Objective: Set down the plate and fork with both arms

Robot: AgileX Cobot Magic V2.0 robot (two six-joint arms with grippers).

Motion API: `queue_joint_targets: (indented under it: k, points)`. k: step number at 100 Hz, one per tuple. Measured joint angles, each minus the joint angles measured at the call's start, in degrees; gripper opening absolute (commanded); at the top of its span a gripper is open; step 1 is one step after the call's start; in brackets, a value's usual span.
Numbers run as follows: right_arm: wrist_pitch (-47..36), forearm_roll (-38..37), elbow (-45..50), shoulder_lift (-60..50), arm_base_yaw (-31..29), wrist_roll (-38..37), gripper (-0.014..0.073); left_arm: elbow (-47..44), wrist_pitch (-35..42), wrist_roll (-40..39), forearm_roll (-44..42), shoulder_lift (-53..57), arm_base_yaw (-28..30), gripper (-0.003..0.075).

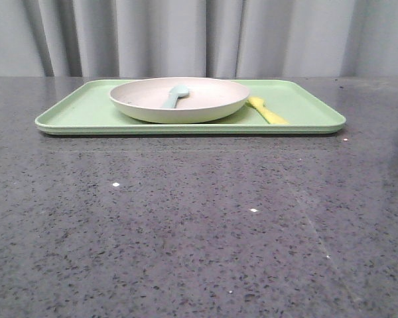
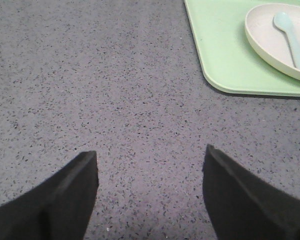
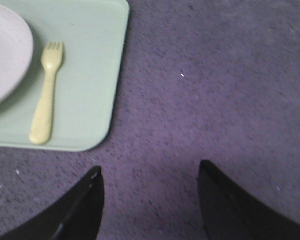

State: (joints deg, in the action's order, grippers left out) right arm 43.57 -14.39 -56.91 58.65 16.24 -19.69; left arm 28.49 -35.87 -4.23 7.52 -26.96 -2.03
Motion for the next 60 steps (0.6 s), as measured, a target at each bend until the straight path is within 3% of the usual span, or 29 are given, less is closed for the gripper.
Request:
queue_joint_targets:
  k: [32, 60]
  points:
    - [2.11, -0.12, 17.03, -21.56, -1.92, 0.0, 0.0423, 0.0, 0.0, 0.0, 0.0, 0.0, 0.0, 0.0441]
    - [7.35, -0.34, 21.38, -31.19, -1.92, 0.0, 0.0423, 0.0, 0.0, 0.0, 0.0, 0.0, 0.0, 0.0441]
